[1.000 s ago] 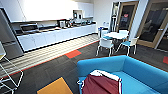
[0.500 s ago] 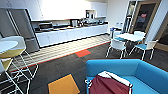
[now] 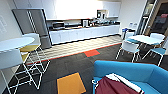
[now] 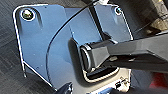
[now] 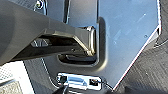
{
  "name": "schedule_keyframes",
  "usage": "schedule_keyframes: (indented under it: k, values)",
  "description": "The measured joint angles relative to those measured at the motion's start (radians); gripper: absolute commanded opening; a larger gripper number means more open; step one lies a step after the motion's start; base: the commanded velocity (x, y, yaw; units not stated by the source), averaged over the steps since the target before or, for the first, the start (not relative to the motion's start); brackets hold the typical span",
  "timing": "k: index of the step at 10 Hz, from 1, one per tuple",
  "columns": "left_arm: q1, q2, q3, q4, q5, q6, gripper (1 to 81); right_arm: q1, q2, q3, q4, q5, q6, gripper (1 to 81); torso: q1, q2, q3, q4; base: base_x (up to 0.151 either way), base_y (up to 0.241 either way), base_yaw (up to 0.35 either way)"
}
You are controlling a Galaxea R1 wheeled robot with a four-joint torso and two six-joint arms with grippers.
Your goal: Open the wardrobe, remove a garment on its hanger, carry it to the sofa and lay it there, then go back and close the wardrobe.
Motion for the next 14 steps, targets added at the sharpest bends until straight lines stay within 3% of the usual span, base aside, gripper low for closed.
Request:
schedule_keyframes:
  k: [14]
  values:
    - [0.008, 0.011, 0.000, 0.035, 0.001, 0.000, 81.1, -0.003, 0.000, -0.001, -0.002, -0.002, -0.004, 81.1, 0.000, 0.000, 0.000, 0.000, 0.000, 0.000, 0.299]
